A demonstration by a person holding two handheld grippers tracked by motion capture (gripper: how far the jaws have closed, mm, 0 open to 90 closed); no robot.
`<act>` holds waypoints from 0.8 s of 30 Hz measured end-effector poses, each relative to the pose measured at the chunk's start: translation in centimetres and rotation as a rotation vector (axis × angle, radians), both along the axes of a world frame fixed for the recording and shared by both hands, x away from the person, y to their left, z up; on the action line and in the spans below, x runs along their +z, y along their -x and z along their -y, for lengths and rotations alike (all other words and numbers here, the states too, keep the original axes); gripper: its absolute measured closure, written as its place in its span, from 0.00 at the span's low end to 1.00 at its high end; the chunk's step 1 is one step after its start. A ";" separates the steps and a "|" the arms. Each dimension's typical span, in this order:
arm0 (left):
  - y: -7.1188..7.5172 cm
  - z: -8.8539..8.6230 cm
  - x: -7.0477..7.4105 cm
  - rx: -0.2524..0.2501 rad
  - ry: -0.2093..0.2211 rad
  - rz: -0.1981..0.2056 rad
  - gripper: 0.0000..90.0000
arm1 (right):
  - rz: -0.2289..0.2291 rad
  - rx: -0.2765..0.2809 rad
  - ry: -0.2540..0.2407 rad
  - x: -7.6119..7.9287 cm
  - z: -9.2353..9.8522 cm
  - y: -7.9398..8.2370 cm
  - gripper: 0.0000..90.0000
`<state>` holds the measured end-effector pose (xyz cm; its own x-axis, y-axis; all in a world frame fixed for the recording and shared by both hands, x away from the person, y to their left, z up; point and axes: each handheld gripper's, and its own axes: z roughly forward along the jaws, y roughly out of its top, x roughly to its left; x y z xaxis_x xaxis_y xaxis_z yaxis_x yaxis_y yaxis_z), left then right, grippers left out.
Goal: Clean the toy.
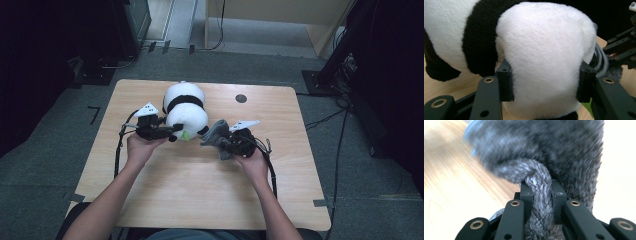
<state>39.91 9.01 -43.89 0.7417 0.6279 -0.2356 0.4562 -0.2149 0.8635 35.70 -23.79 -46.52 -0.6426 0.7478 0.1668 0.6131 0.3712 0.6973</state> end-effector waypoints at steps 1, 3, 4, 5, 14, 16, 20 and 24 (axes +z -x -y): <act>0.0 -0.1 0.0 0.000 -0.006 0.001 0.52 | -0.003 -0.010 -0.008 0.0 0.4 -0.1 0.87; -0.2 -0.2 -0.2 -0.001 -0.009 -0.006 0.52 | -0.002 -0.026 -0.010 0.1 0.9 -0.2 0.87; -0.3 -0.3 -0.3 -0.003 -0.010 -0.011 0.52 | -0.002 -0.034 -0.014 0.2 1.2 -0.2 0.87; -0.4 -0.4 -0.3 -0.004 -0.014 -0.012 0.52 | -0.001 -0.042 -0.012 0.3 1.4 -0.2 0.86; -1.3 -1.8 -0.6 0.016 -0.055 -0.011 0.52 | 0.007 -0.142 -0.035 1.1 5.5 -0.6 0.86; -1.5 -2.4 -0.6 0.027 -0.058 0.002 0.52 | 0.014 -0.162 -0.032 1.3 6.2 -0.7 0.86; -2.0 -3.9 -0.8 0.039 -0.044 0.006 0.52 | 0.020 -0.209 -0.037 1.4 7.9 -0.9 0.86; -2.5 -5.7 -1.0 0.047 -0.042 -0.010 0.51 | 0.010 -0.222 -0.033 1.3 9.2 -1.1 0.86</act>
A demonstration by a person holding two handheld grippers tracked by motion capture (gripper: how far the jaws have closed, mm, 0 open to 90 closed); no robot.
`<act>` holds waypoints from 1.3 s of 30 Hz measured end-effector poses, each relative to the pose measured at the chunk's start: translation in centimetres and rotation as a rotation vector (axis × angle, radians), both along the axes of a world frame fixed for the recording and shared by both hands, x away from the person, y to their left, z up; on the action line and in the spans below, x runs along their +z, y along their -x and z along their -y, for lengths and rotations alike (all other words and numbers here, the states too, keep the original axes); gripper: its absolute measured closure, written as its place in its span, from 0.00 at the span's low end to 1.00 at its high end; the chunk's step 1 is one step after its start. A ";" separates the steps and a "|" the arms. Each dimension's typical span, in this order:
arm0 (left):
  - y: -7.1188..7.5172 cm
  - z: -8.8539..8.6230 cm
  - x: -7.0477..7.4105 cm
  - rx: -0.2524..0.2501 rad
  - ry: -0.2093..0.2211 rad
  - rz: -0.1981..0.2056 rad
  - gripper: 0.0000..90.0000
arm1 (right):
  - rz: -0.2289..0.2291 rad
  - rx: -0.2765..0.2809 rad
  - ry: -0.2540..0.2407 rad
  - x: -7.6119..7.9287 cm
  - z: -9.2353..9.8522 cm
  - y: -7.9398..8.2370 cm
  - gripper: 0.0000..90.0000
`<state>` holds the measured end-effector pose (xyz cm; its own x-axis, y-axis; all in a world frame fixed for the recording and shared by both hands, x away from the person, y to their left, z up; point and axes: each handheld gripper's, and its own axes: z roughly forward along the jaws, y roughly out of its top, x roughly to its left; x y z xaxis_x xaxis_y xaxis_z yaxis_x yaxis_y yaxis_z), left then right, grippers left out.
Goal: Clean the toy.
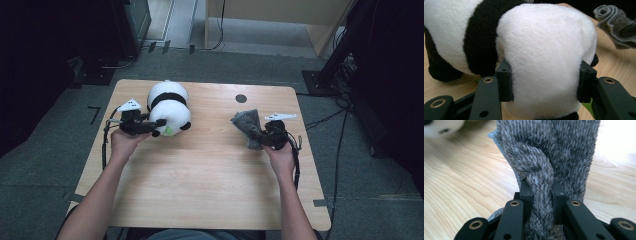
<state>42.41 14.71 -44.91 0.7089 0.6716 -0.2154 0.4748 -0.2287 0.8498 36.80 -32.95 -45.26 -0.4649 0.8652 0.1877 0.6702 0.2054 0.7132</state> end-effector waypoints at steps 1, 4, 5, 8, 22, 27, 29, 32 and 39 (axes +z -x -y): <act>-0.1 -0.2 -0.1 0.004 -0.016 0.011 0.51 | 0.001 -0.003 0.013 0.0 0.2 0.0 0.86; -0.4 -0.8 -0.4 0.020 -0.040 0.013 0.51 | -0.004 -0.023 0.026 -0.5 1.2 -0.5 0.86; -0.6 -1.0 -0.5 0.024 -0.037 0.018 0.51 | -0.007 -0.032 0.025 -0.7 1.4 -0.6 0.86; -1.1 -1.6 -0.9 0.034 -0.039 0.021 0.51 | -0.021 -0.063 0.029 -1.5 2.4 -1.2 0.85; -2.1 -2.6 -2.8 0.022 -0.051 0.022 0.43 | -0.074 -0.116 0.035 -4.4 3.8 -2.3 0.79; -2.0 -2.4 -2.8 0.014 -0.067 0.013 0.29 | -0.075 -0.114 0.009 -4.8 3.9 -2.4 0.66; -1.9 -2.3 -2.6 0.013 -0.077 0.011 0.23 | -0.078 -0.110 -0.003 -4.8 4.0 -2.4 0.57; -1.7 -2.2 -2.4 0.017 -0.086 -0.003 0.18 | -0.084 -0.099 -0.013 -4.7 4.0 -2.4 0.45; -1.2 -1.3 -2.0 0.065 -0.130 -0.004 0.12 | -0.078 -0.108 -0.025 -3.8 3.9 -2.2 0.35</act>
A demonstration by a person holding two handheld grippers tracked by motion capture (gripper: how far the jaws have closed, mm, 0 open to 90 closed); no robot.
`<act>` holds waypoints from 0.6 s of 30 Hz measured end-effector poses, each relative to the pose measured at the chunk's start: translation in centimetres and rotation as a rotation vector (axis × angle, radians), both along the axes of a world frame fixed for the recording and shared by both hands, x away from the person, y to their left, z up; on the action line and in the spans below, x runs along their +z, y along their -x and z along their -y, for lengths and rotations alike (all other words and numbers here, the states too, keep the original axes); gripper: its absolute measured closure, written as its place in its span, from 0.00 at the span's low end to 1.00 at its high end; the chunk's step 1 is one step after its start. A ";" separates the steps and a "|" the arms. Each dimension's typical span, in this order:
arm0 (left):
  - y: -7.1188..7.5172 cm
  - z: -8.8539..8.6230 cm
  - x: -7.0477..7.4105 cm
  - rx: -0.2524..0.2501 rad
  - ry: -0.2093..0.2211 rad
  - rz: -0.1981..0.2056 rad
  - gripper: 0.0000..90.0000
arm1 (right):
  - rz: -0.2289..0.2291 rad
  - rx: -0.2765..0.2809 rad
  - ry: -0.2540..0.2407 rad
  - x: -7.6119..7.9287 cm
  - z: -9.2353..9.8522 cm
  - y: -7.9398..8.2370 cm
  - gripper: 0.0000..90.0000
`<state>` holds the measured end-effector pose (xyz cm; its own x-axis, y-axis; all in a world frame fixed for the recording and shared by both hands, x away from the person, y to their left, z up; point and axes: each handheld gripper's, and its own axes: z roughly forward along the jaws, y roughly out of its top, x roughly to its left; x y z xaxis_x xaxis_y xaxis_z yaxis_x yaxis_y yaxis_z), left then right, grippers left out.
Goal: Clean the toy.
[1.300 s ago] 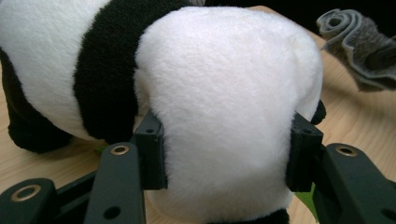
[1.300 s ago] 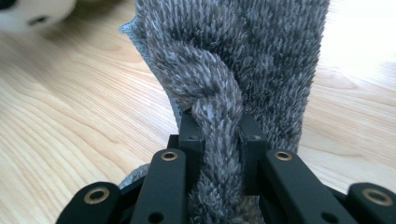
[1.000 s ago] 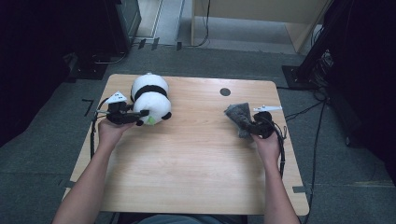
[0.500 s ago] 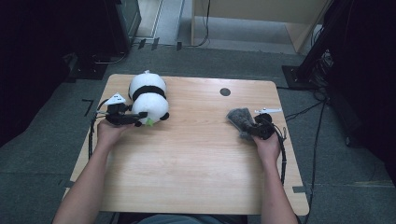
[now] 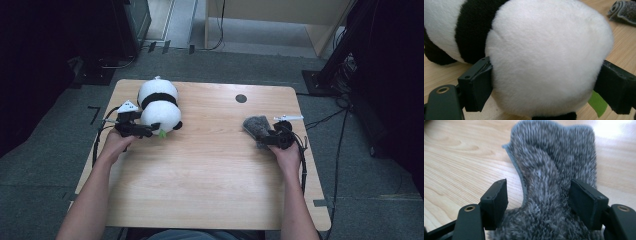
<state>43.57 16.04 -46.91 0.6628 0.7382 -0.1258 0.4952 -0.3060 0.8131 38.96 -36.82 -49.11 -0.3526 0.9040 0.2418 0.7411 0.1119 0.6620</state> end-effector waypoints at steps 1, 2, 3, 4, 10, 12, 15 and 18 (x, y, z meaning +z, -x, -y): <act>0.0 0.0 0.1 0.001 -0.004 -0.004 0.11 | 0.010 0.003 -0.001 0.3 0.0 0.1 0.35; 0.0 -0.1 0.1 0.000 -0.004 -0.007 0.11 | 0.019 0.001 -0.006 0.5 0.1 0.3 0.35; 0.1 -0.1 0.2 0.000 -0.005 -0.012 0.11 | 0.019 0.000 -0.012 0.7 0.1 0.4 0.35; 0.1 -0.1 0.2 0.000 -0.010 -0.018 0.09 | 0.022 0.001 -0.015 0.9 0.0 0.5 0.35; 0.6 -0.8 1.1 -0.026 0.045 -0.042 0.00 | 0.050 0.022 -0.001 1.7 -0.6 1.1 0.35; 1.0 -0.8 1.5 -0.027 0.032 -0.022 0.00 | 0.056 0.026 -0.006 2.0 -0.9 1.3 0.35; 1.6 -0.6 2.4 -0.035 0.026 0.004 0.00 | 0.066 0.038 0.003 2.4 -1.4 1.7 0.35; 2.2 -0.3 3.2 -0.056 0.055 0.017 0.00 | 0.082 0.050 0.006 2.8 -1.8 2.1 0.35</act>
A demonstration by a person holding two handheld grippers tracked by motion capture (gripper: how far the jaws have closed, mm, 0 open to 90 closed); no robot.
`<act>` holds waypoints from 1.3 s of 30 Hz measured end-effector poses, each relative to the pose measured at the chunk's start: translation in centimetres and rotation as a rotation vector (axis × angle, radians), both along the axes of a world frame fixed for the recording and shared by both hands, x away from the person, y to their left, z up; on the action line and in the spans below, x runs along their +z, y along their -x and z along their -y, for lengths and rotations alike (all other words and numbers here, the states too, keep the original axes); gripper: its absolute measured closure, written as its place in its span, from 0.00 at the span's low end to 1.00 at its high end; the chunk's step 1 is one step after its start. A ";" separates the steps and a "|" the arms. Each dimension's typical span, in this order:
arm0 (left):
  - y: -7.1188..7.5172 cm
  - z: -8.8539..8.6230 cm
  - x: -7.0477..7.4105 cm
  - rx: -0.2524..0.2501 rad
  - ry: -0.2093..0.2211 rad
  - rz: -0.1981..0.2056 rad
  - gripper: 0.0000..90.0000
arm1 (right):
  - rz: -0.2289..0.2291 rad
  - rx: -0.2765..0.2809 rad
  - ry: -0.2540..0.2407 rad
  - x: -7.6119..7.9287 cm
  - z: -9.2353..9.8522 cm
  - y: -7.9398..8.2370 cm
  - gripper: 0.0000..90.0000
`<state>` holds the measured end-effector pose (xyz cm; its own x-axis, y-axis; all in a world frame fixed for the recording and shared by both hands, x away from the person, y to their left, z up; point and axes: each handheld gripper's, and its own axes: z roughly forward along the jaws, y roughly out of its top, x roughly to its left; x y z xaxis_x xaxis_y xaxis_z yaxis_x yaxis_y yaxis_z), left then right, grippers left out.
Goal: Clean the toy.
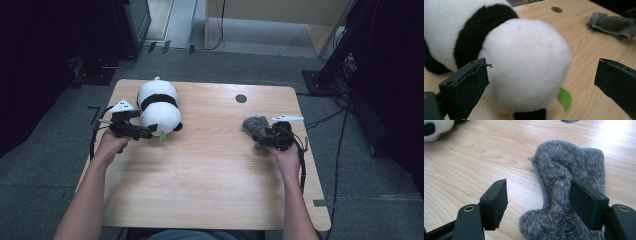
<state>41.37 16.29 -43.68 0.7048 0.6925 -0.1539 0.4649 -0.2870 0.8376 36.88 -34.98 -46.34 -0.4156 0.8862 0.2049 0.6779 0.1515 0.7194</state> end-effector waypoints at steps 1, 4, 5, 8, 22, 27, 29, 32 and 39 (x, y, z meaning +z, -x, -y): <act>0.2 0.2 0.2 -0.007 0.003 0.000 0.00 | 0.001 0.004 -0.002 0.1 -0.2 0.2 0.35; 0.6 0.6 0.6 -0.017 0.005 -0.001 0.00 | 0.011 0.022 0.003 0.4 -0.7 0.6 0.35; 0.8 0.8 0.7 -0.022 0.005 0.003 0.00 | 0.009 0.024 0.003 0.4 -0.9 0.8 0.35; 1.4 1.4 1.0 -0.041 0.014 0.012 0.00 | 0.013 0.034 -0.001 0.5 -1.5 1.2 0.35; 3.5 6.7 0.3 -0.191 -0.025 0.033 0.00 | 0.041 0.127 0.000 0.5 -5.6 2.1 0.36; 4.1 8.7 -0.8 -0.222 0.001 -0.013 0.00 | 0.036 0.157 -0.049 -0.2 -7.1 2.9 0.37; 4.5 9.7 -1.3 -0.239 -0.021 -0.008 0.00 | 0.047 0.167 -0.037 -0.4 -7.7 3.2 0.37; 5.0 11.0 -2.0 -0.269 -0.035 -0.014 0.00 | 0.045 0.190 -0.017 -0.9 -8.6 3.6 0.38; 5.7 13.6 -4.1 -0.299 -0.058 -0.065 0.00 | 0.043 0.199 -0.012 -1.9 -9.7 4.0 0.39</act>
